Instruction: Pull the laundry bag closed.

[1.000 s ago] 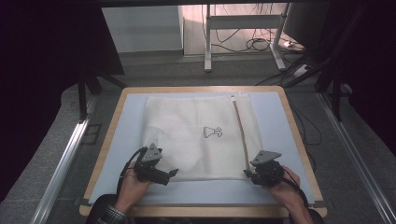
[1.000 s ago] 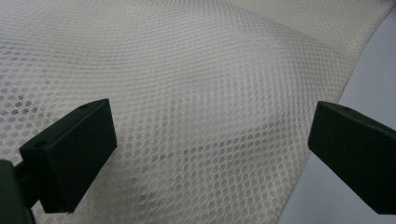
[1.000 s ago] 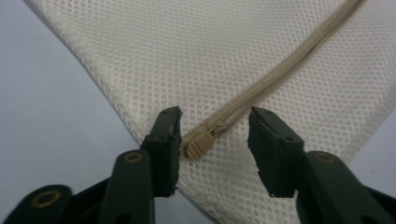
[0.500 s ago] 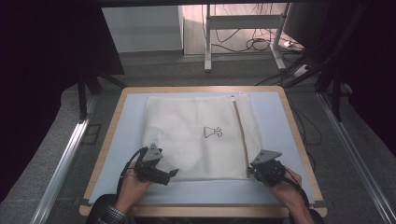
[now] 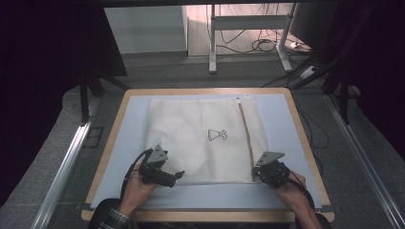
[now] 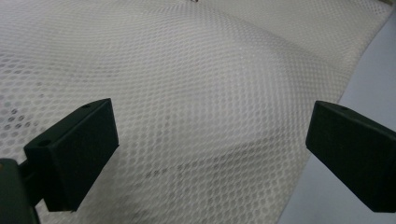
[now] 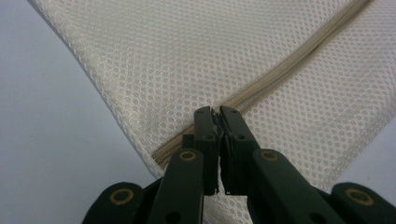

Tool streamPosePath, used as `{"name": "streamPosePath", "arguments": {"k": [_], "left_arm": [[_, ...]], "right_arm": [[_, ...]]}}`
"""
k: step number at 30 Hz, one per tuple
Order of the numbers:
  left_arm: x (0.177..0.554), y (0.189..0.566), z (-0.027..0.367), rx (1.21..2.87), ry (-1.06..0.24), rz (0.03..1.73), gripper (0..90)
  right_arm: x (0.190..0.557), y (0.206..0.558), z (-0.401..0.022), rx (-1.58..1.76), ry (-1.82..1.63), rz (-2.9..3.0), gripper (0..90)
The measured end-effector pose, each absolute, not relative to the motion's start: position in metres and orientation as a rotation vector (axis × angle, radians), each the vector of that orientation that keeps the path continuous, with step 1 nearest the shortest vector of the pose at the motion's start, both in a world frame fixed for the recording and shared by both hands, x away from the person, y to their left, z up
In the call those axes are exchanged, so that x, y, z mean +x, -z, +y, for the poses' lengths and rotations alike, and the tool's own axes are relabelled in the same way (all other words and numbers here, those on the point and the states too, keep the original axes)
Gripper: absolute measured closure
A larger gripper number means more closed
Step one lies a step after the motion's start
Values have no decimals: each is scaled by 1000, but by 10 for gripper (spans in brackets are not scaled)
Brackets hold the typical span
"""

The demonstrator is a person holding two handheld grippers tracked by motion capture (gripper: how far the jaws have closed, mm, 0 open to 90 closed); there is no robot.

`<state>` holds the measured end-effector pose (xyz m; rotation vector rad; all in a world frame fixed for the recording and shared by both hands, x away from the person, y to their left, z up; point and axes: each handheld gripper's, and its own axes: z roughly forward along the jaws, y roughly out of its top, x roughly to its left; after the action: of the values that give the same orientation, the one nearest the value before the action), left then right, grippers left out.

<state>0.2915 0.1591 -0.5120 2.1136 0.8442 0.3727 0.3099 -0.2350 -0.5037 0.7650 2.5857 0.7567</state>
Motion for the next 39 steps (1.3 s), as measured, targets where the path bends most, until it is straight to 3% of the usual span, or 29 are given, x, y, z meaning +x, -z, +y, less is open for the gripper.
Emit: {"name": "streamPosePath", "arguments": {"k": [8,15,39], "left_arm": [[294,504,142,2091,-309,794,19],[294,502,128,2126,-336,749,58],[302,497,87,2149,-257,606,347]], "right_arm": [[310,503,-236,738,-750,2584,856],[309,503,-235,733,-742,2582,855],[309,504,-234,726,-740,2578,855]]}}
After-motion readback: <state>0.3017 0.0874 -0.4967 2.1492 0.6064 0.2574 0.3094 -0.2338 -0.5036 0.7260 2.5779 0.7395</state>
